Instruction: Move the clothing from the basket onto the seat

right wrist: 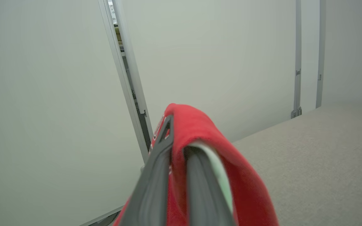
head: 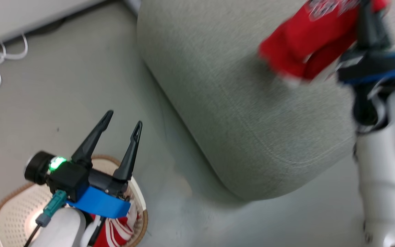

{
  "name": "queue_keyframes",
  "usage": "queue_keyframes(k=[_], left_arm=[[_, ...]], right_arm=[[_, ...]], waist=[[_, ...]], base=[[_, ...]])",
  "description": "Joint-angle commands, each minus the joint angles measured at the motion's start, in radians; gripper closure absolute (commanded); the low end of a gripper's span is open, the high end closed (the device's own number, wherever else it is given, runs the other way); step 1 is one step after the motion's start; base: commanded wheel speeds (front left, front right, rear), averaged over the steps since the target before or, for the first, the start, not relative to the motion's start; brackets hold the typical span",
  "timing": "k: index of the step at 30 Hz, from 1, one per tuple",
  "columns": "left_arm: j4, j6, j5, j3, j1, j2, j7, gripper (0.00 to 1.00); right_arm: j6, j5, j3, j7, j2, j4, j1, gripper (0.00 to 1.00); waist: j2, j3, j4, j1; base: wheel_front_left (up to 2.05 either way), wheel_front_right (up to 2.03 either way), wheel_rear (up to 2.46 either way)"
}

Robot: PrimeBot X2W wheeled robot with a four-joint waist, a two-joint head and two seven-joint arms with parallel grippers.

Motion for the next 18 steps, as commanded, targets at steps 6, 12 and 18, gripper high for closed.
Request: queue_keyframes(k=[6, 12, 18], left_arm=[[-0.063, -0.006, 0.022, -0.007, -0.105, 0.048, 0.017, 0.00], [-0.105, -0.008, 0.038, -0.020, -0.171, 0.071, 0.020, 0.00], [-0.116, -0.005, 0.044, -0.029, -0.197, 0.078, 0.014, 0.00]], right_arm=[[0.000, -0.099, -0.235, -0.005, -0.030, 0.101, -0.239, 1.00], [0.000, -0.203, -0.425, -0.007, -0.084, 0.182, -0.358, 1.00], [0.000, -0.316, -0.540, -0.003, -0.098, 0.288, -0.371, 1.00]], waist=[[0.0000, 0.254, 0.123, -0.0002], [0.0000, 0.373, 0.189, -0.0002], [0.0000, 0.425, 0.224, -0.0002]], base=[[0.00, 0.00, 0.00], [0.00, 0.00, 0.00], [0.00, 0.00, 0.00]])
